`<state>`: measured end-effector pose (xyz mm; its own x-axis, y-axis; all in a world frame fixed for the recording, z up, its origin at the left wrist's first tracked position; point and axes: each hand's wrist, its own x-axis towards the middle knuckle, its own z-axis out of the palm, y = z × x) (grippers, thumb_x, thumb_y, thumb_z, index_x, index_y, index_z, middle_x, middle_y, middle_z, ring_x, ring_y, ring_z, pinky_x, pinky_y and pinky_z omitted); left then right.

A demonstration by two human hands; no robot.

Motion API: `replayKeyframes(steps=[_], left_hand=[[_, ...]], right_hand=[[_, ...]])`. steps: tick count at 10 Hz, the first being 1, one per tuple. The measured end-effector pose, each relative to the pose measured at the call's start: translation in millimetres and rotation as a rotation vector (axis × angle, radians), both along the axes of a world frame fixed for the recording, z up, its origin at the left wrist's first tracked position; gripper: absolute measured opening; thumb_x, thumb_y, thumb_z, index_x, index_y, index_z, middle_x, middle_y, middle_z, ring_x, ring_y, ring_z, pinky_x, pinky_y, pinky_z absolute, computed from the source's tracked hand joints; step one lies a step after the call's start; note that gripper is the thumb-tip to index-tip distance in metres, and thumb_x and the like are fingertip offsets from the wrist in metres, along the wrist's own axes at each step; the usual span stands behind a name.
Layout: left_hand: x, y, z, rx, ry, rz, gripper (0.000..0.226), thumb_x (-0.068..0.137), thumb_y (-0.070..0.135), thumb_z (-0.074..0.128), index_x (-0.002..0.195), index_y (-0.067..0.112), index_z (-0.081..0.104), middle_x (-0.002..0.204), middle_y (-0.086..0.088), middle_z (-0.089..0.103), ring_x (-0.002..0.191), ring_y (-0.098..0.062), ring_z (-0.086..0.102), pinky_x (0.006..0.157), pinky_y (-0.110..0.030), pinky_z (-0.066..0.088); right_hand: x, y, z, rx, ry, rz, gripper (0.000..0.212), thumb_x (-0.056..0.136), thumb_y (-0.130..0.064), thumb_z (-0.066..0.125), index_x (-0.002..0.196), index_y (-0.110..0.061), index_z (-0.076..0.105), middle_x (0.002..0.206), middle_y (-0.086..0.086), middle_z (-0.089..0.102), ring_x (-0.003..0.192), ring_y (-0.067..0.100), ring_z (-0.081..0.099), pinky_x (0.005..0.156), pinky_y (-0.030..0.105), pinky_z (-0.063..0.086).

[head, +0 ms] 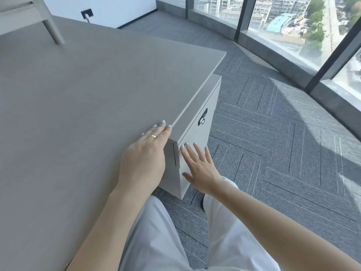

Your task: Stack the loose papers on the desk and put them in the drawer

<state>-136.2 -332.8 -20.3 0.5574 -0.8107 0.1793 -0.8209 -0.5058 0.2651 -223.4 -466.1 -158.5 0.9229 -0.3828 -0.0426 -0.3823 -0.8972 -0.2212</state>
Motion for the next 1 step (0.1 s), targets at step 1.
replayKeyframes(steps=[1], left_hand=[[-2.0,1.5,2.9,-0.032,0.001,0.013,0.049,0.095,0.008,0.038,0.141,0.025,0.038,0.152,0.010,0.034,0.138,-0.009,0.036,0.103,-0.029,0.038]], right_hand=[[-8.9,1.7,4.3,0.031,-0.015,-0.036,0.076,0.092,-0.036,0.045,0.150,-0.018,-0.002,0.161,-0.001,-0.006,0.147,0.026,-0.009,0.115,0.046,-0.010]])
